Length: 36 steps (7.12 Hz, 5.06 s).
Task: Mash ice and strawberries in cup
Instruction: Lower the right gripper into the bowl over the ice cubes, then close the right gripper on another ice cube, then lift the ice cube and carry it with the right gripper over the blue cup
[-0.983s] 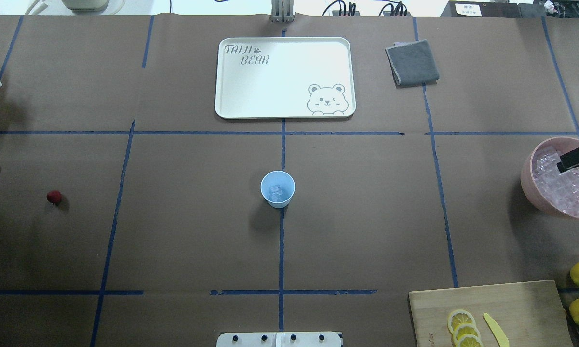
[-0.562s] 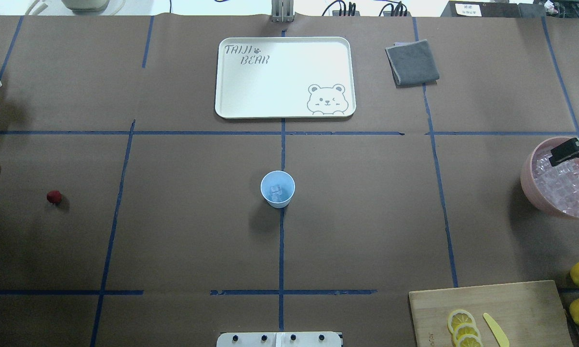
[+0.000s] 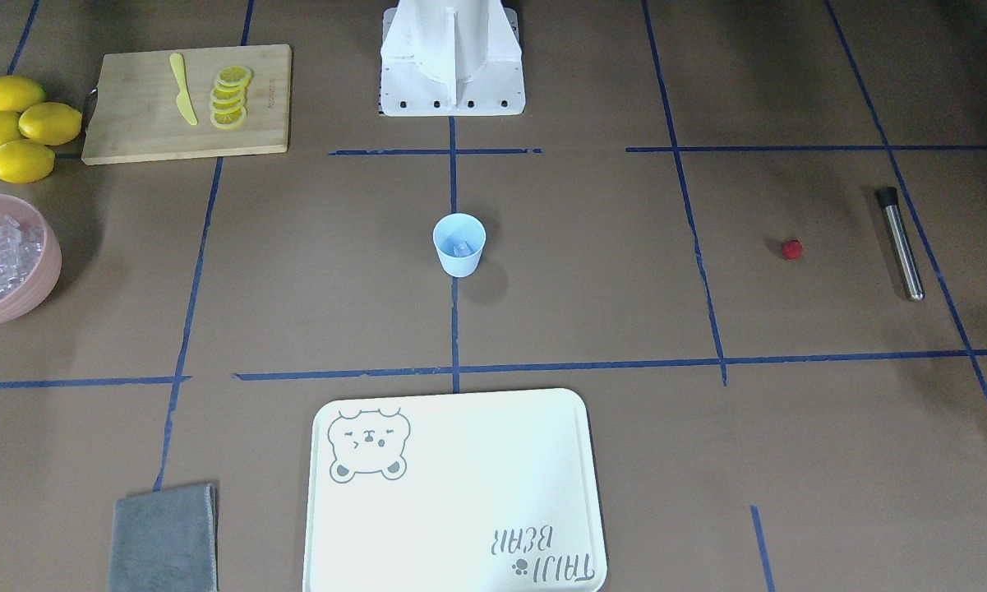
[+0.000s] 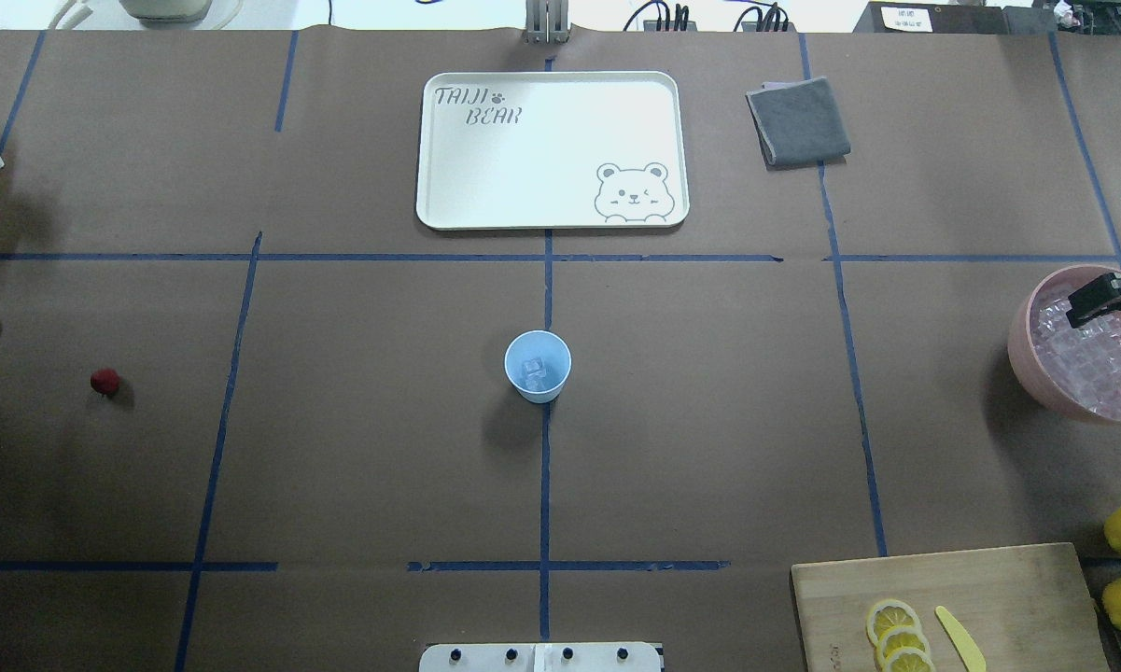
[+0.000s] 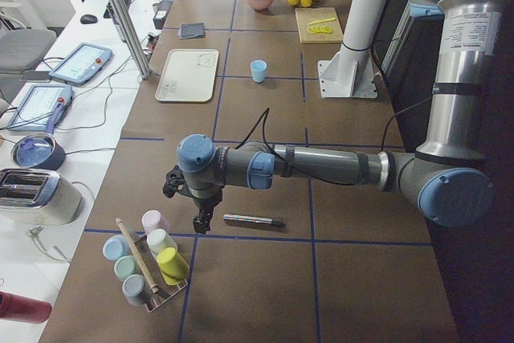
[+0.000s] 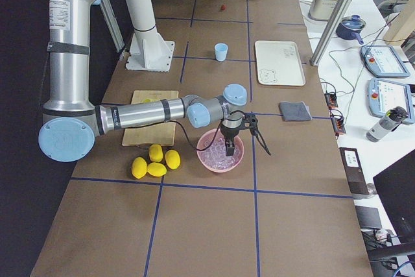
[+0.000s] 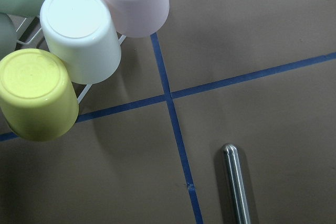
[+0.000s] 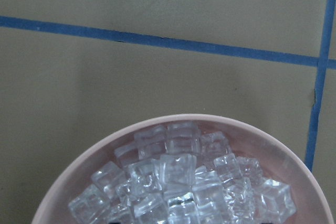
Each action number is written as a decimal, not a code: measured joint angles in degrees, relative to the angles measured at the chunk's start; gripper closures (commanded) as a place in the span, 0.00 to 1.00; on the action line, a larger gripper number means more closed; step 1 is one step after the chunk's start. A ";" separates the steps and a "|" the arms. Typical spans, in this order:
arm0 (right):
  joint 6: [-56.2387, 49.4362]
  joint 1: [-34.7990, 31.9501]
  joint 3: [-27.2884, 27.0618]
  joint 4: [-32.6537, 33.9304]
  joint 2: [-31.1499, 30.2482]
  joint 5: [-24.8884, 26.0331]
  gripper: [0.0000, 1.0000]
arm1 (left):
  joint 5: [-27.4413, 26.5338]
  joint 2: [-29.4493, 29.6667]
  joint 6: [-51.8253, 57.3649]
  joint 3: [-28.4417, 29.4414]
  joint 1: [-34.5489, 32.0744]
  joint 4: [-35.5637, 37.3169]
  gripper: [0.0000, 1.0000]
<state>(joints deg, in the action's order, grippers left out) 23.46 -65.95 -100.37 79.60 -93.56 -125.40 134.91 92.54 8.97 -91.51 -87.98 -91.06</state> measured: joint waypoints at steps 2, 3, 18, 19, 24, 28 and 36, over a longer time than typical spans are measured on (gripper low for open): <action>-0.44 0.13 0.82 -0.05 0.17 0.14 0.32 | 0.00 0.16 0.06 0.25 0.00 0.00 0.00; -0.50 0.17 1.04 -0.04 0.61 0.12 0.34 | 0.00 0.35 0.08 0.44 0.00 0.00 0.00; -0.61 1.41 2.73 0.02 1.45 -0.13 0.40 | 0.00 0.62 0.10 0.55 0.00 0.00 0.00; -0.61 1.47 2.75 0.02 1.45 -0.17 0.42 | 0.00 0.62 0.09 0.50 0.00 0.00 0.00; -0.71 1.45 2.83 0.42 1.90 -0.22 1.00 | 0.00 0.62 0.03 0.34 0.00 0.01 0.00; -1.48 -1.21 -3.17 4.66 1.00 -0.40 1.00 | 0.00 0.61 0.00 0.25 0.00 0.00 0.00; 27.92 17.79 -10.83 23.77 32.90 0.49 1.00 | 0.00 0.45 -0.51 -0.01 0.00 0.02 0.00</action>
<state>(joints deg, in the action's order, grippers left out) 51.38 -48.16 -111.20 103.38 -60.66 -124.91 134.91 92.99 8.46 -91.52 -87.98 -91.04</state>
